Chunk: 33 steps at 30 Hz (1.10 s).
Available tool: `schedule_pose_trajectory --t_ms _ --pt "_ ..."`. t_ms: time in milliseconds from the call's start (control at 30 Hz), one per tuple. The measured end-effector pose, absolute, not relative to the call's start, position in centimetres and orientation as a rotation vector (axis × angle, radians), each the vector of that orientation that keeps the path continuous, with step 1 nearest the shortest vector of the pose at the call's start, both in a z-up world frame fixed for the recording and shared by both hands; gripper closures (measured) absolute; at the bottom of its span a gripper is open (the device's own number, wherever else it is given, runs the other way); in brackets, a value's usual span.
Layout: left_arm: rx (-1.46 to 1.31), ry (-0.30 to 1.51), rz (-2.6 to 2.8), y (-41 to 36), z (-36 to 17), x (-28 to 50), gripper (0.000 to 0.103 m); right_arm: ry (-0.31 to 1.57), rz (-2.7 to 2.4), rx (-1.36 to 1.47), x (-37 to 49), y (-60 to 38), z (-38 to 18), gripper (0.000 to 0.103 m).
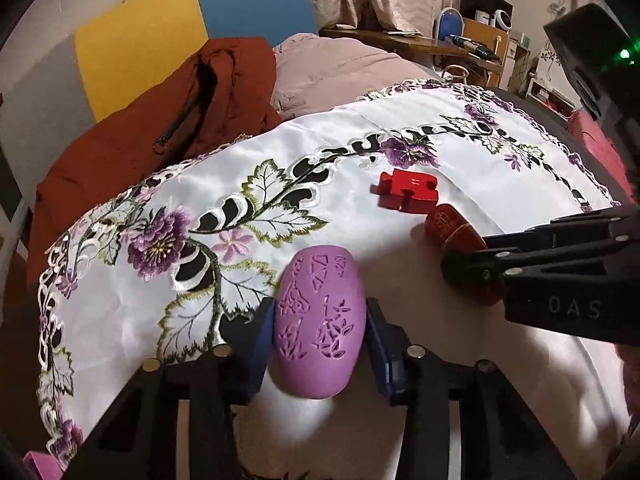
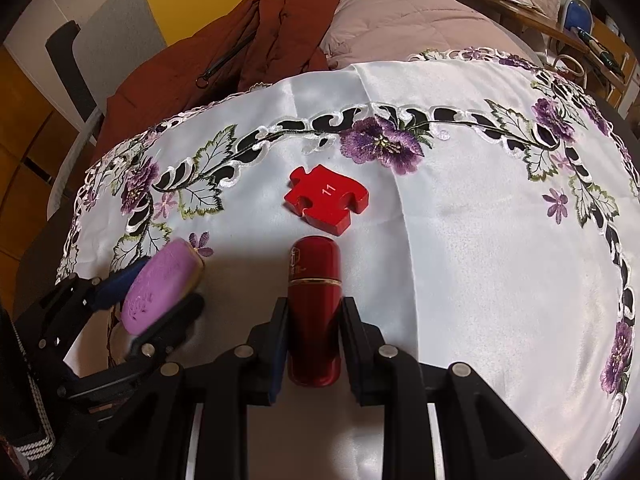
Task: Organize rigid objects
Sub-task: 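Lift the red cylinder with the right gripper while the left gripper reaches the purple soap, then carry the purple soap into the tray and open the left gripper while the right holds the cylinder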
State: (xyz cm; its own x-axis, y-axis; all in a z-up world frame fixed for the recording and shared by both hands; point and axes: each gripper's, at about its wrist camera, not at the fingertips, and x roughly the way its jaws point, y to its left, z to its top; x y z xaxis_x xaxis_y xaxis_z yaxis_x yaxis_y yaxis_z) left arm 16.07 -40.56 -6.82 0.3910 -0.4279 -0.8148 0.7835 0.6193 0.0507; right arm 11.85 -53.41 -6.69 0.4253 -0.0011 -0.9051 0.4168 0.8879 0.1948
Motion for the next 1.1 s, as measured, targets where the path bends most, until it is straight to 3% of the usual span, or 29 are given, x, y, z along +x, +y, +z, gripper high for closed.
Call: schedule_pose_trajectory --t_ms 667,1100 --pt "0.262 0.895 -0.730 -33.6 -4.3 12.7 0.059 1.103 -0.281 0.368 12.2 -52.9 -6.7 0.079" --pt "0.108 0.826 -0.621 -23.6 -0.8 7.1 0.059 1.072 -0.249 0.325 12.1 -51.6 -6.1 0.079"
